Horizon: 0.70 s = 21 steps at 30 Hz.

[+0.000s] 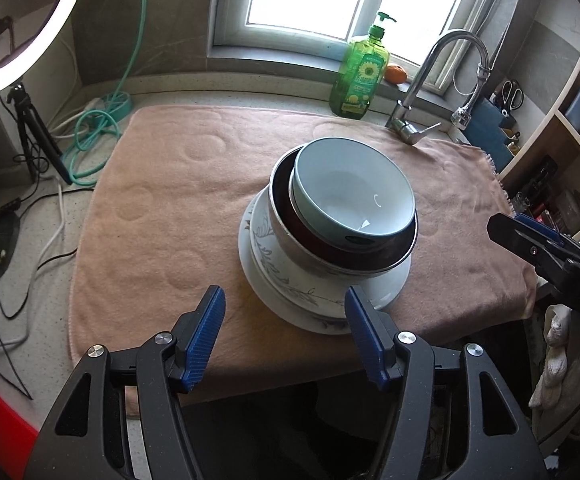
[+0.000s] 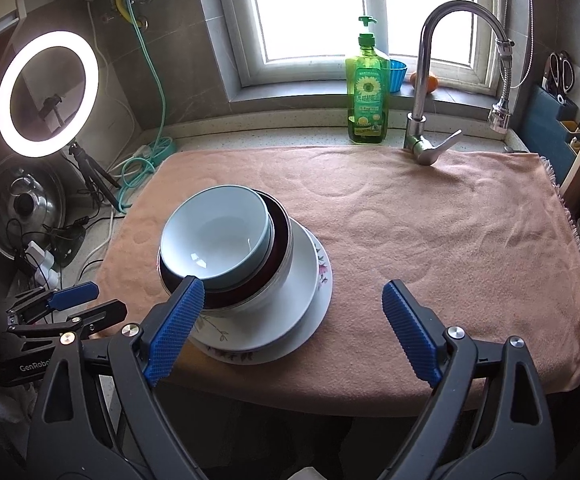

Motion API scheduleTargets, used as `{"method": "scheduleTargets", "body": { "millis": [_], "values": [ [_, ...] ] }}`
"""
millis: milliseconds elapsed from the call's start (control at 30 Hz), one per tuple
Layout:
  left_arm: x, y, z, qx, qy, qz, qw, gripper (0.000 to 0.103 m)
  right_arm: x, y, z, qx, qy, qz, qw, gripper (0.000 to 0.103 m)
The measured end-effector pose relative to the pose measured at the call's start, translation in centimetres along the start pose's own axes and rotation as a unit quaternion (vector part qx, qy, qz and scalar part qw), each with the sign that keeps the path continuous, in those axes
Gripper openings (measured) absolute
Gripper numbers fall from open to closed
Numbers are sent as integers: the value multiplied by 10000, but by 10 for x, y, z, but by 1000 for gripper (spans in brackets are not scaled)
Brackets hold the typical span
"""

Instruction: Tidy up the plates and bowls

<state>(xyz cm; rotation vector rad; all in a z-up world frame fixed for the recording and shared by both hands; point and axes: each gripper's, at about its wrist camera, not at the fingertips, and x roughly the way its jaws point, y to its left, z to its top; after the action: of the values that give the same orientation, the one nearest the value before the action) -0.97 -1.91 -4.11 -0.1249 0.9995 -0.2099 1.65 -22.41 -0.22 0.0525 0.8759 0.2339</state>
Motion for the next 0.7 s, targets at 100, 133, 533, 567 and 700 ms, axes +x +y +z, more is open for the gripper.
{"method": "scheduleTargets", "body": {
  "millis": [100, 133, 533, 567, 700],
  "values": [
    [0, 0, 0, -9, -18, 21, 10000, 62, 1, -1, 1, 33, 19, -3, 10000, 93],
    [0, 0, 0, -13, -17, 24, 10000, 62, 1, -1, 1, 29, 24, -2, 10000, 93],
    [3, -1, 3, 26, 0, -4, 10000, 62, 2, 2, 3, -18, 22, -19, 10000, 93],
    [3, -2, 3, 39, -5, 16, 10000, 62, 2, 2, 3, -3, 33, -10, 10000, 93],
    [4, -3, 3, 36, 6, 67, 10000, 62, 3, -1, 4, 65, 39, -9, 10000, 93]
  ]
}}
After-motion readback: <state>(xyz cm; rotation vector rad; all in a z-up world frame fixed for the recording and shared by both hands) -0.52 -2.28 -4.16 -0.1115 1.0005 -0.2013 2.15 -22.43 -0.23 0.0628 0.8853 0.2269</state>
